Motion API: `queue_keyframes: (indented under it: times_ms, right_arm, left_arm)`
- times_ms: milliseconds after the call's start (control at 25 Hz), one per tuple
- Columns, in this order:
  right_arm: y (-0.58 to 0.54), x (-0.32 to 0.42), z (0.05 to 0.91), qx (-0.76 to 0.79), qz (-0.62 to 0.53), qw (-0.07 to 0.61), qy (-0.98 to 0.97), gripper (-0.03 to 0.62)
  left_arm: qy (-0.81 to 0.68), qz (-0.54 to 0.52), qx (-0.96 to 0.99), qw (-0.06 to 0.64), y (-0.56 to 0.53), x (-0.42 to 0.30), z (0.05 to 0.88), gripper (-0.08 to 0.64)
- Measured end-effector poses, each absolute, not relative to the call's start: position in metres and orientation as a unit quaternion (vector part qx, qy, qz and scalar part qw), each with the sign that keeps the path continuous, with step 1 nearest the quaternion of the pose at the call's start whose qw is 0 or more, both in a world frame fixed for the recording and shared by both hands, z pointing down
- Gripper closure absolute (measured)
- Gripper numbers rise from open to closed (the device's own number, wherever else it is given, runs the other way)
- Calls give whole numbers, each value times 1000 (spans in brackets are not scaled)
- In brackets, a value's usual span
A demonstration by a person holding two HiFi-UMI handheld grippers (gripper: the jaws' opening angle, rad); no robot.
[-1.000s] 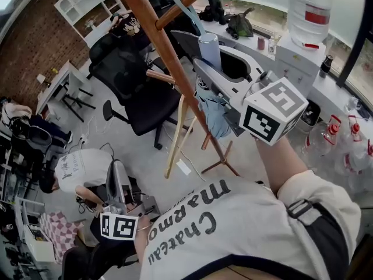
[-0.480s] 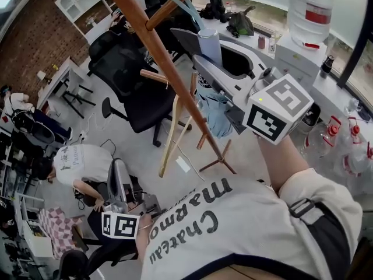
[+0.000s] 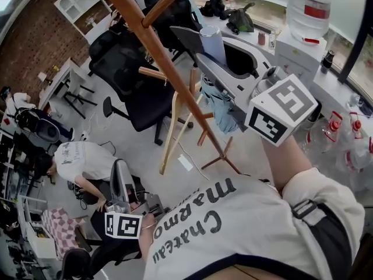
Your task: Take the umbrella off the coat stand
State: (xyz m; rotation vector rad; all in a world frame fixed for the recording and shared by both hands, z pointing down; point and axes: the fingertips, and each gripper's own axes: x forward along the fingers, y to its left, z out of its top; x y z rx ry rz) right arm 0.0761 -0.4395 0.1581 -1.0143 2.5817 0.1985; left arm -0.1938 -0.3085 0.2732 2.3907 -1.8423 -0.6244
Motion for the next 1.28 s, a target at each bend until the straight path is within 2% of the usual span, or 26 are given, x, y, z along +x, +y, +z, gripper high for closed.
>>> queue_keyframes:
  times_ms: [600, 880, 1280]
  right_arm:
    - [-397, 102, 177, -444, 66, 151, 881, 425]
    - [-368, 83, 192, -458, 39, 142, 877, 425]
    - [-311, 17, 209, -437, 17, 109, 893, 425]
  left_arm:
    - [-522, -195, 828, 62, -309, -177, 279, 535]
    - [-501, -193, 841, 62, -285, -185, 266, 535]
    - [-489, -192, 850, 42, -230, -206, 254, 535]
